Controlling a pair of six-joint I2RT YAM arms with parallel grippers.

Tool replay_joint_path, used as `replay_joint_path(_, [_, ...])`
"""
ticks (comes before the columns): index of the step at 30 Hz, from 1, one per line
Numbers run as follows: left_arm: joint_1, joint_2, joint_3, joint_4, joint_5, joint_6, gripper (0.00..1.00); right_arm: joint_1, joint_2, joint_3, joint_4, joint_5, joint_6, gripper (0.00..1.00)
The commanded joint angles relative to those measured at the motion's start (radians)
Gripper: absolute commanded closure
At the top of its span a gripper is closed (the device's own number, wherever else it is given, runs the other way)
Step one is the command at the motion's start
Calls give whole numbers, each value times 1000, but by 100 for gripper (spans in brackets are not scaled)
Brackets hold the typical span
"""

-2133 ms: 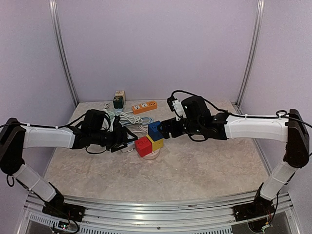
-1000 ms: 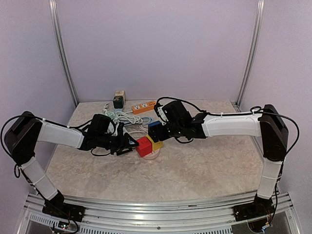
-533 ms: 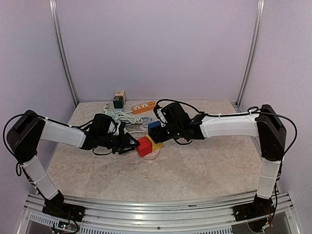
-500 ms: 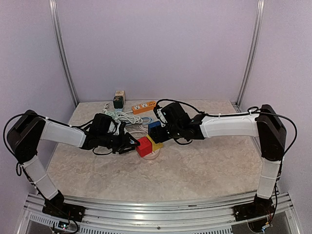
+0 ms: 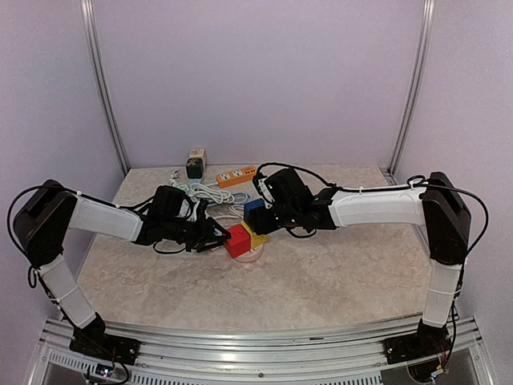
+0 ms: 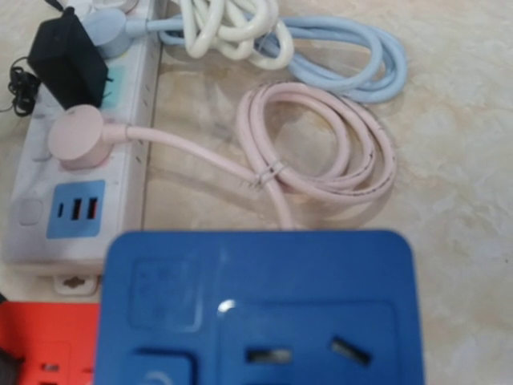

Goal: Pull the plug off the socket
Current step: Remove the plug from the socket.

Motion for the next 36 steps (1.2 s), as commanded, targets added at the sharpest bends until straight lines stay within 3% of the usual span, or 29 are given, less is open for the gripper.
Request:
replay_joint_path(1, [-3,37,21,-4,-5,10,60,16,10,4,19,-22,15,67])
replay_joint_path(11, [-13,52,33,-31,-24,25,61,16,2,-11,32,-42,12,99])
replay_joint_path(27, [-24,68,41,-48,-37,36,62,-36,-52,-122,190,-246,101,100])
replay_joint_path(36, [-27,73,45,-52,-38,38,62,-44,-61,-133,198,-257,110,100])
